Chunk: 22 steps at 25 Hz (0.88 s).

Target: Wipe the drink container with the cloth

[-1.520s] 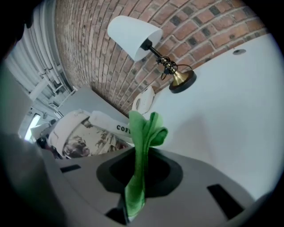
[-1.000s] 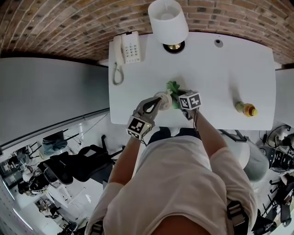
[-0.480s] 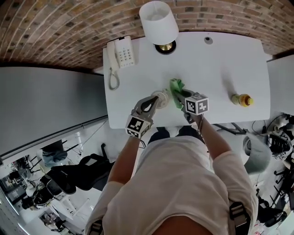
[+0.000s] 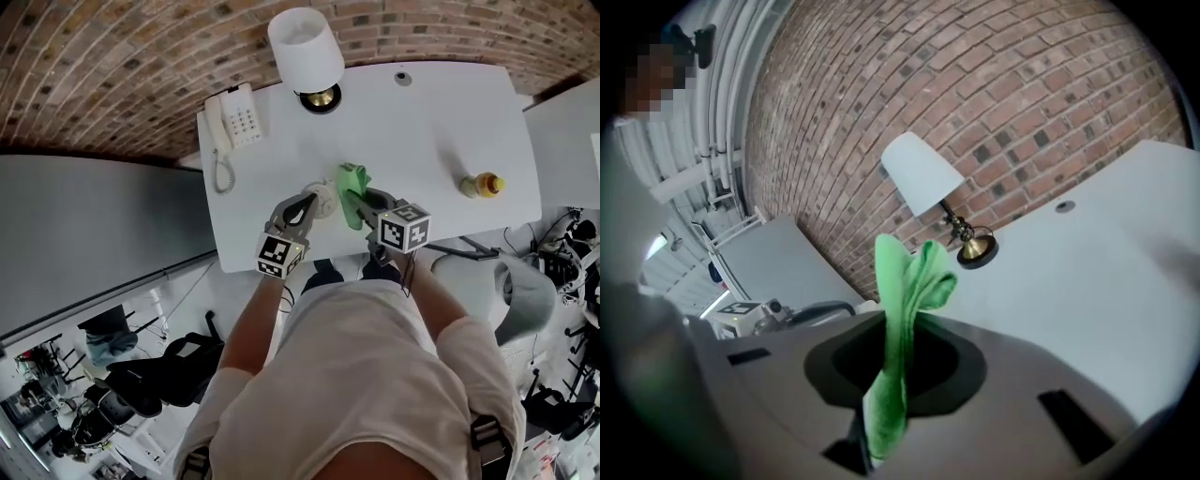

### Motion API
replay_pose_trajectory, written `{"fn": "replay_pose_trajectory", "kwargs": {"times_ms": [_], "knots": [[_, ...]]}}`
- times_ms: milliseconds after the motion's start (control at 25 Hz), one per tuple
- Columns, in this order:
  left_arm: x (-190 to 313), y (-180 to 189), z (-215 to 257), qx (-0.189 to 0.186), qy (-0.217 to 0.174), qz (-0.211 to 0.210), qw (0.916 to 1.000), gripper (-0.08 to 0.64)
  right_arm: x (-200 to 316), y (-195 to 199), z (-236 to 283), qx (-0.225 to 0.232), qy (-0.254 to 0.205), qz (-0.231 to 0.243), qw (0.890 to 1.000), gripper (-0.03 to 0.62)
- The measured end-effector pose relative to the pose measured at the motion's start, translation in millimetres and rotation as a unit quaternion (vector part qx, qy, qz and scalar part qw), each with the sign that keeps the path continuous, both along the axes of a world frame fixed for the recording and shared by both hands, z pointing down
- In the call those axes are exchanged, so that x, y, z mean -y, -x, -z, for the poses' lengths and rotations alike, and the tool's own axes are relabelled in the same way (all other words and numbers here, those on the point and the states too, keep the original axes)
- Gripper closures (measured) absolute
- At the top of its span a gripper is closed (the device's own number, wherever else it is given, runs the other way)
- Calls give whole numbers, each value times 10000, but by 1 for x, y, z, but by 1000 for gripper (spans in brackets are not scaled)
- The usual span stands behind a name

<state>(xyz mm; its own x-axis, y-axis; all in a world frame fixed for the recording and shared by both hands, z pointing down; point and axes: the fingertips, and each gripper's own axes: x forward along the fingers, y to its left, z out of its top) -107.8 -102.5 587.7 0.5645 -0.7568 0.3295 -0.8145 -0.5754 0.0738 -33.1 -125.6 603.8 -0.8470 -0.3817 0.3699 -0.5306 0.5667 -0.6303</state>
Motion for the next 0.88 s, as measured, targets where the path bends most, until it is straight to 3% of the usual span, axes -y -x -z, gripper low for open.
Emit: {"fn": "replay_pose_trajectory", "kwargs": {"times_ms": [360, 880], "knots": [[-1, -2, -1, -34, -61, -164, 9998, 554, -17, 7, -7, -252, 29, -85, 9996, 549], [0, -3, 1, -111, -58, -182, 9998, 554, -28, 16, -38, -481, 187, 528, 9973, 549]]}}
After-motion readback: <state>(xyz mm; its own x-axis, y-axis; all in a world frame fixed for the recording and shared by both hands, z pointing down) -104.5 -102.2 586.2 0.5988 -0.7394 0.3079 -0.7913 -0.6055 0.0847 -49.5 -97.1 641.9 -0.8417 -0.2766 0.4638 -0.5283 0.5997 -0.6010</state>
